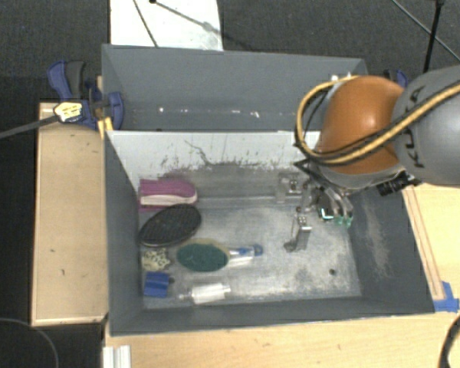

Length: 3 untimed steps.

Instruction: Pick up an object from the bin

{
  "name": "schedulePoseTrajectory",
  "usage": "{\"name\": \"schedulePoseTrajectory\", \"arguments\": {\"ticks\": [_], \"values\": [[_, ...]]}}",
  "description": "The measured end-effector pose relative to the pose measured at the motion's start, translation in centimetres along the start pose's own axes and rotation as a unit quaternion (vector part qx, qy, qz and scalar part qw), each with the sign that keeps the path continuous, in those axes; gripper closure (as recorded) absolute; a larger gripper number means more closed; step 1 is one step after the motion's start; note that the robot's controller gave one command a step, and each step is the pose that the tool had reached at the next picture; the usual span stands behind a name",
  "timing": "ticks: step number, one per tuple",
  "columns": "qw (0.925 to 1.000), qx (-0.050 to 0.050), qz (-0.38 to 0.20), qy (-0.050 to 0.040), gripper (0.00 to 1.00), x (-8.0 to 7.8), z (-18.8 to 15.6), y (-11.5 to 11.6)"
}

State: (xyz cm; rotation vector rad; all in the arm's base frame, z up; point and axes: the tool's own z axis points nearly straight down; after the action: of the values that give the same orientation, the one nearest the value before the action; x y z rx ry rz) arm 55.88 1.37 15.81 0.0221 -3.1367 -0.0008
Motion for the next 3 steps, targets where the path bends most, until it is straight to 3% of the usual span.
{"name": "schedulePoseTrajectory", "arguments": {"ticks": [1, 2, 3], "values": [[0.9998, -0.001, -0.017, 0.0017, 0.0, 4.5, 9.3, 3.8], [0.9985, 0.0, -0.055, -0.006, 0.0, 3.2, 8.3, 3.4], [0.9985, 0.0, -0.054, -0.0058, 1.0, 3.3, 8.3, 3.4]]}}
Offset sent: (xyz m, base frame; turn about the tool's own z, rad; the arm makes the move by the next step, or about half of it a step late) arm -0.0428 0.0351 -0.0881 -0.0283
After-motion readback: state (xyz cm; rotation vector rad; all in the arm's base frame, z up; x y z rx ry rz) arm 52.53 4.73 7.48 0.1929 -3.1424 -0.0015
